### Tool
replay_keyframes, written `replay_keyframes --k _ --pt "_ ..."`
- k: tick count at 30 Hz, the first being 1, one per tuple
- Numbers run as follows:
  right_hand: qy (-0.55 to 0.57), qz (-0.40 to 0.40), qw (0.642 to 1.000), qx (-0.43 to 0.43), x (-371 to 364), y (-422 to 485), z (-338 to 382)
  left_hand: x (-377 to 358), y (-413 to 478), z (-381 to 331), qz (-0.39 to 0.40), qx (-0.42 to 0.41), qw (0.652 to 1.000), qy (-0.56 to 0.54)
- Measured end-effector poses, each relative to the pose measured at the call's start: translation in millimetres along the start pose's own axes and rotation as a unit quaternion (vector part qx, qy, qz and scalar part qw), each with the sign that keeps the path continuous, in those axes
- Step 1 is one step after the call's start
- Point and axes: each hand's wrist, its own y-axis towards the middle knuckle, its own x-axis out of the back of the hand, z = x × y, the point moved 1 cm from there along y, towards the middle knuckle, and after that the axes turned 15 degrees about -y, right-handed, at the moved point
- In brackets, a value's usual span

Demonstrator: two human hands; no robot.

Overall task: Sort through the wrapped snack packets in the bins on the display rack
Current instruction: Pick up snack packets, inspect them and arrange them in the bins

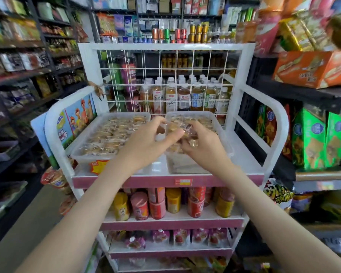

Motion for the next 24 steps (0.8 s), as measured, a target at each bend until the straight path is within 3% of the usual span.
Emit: replay_keyframes --k 2,4,6,9,16,19,24 --pt "0.047 0.023 0.997 -0.056 -9.2 31.6 -20.2 9.2 20.5 18.5 0.024 0.011 0.999 0.025" --pt "0.068 0.044 0.993 -0.086 -22.9 57.1 -40.1 13.6 42.0 44.0 0.028 0.022 0.991 0.126" --pt "0.058 0.076 0.992 -0.086 -41.6 74.6 -55.9 8.8 59.0 67.7 0.037 0.025 0.975 0.216" --pt "0.014 0.188 0.98 -0.071 -69.7 91.1 -73.1 -14.8 71.5 85.9 0.083 0.025 0.965 0.248" --pt "-0.153 0.43 0.889 0.011 -89.1 90.8 -89.4 -32.3 108.1 111.0 0.144 0.008 0.957 0.251" --pt "-0.241 0.415 0.875 0.069 -87.5 92.3 -90.8 -33.5 112.4 114.0 0.207 0.004 0.939 0.274" --pt "-0.176 0.326 0.927 0.051 -86.3 124.9 -106.5 -34.1 121.4 112.1 0.306 0.025 0.902 0.303"
